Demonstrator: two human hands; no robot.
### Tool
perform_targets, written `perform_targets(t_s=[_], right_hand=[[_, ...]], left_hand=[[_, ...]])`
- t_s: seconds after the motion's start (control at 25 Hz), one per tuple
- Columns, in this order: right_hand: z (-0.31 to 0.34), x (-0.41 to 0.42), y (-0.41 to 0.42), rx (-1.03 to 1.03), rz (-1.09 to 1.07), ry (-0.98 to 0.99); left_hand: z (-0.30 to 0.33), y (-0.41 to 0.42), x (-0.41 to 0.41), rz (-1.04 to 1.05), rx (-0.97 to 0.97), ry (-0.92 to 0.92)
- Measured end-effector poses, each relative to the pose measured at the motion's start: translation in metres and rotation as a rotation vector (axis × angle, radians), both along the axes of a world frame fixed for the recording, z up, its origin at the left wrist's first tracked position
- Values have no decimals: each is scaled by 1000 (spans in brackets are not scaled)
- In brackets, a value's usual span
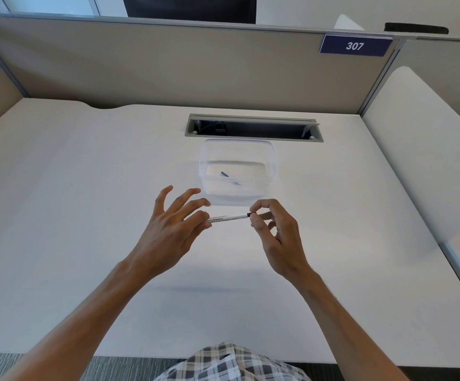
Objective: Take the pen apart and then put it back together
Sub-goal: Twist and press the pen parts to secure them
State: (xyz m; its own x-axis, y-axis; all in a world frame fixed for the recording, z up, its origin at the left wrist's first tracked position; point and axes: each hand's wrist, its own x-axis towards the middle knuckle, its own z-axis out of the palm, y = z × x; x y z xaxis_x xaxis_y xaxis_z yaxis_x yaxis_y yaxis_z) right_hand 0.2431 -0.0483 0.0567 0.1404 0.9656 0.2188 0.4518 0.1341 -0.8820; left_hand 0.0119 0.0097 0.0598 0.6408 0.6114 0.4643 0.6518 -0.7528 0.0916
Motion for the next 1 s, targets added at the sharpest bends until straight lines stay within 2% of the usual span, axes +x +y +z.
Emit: perform_targets(t_s=[0.6,0.8,1.0], right_hand=[[-4,-2,3,47,-10,16],[4,-14,7,-57,-82,420],[10,-26,10,-141,-76,679]], left_hand=[[3,-1,3,-10,-9,-13],[2,-4,8,-16,-41,-73],[0,-5,13,0,-39,-84]])
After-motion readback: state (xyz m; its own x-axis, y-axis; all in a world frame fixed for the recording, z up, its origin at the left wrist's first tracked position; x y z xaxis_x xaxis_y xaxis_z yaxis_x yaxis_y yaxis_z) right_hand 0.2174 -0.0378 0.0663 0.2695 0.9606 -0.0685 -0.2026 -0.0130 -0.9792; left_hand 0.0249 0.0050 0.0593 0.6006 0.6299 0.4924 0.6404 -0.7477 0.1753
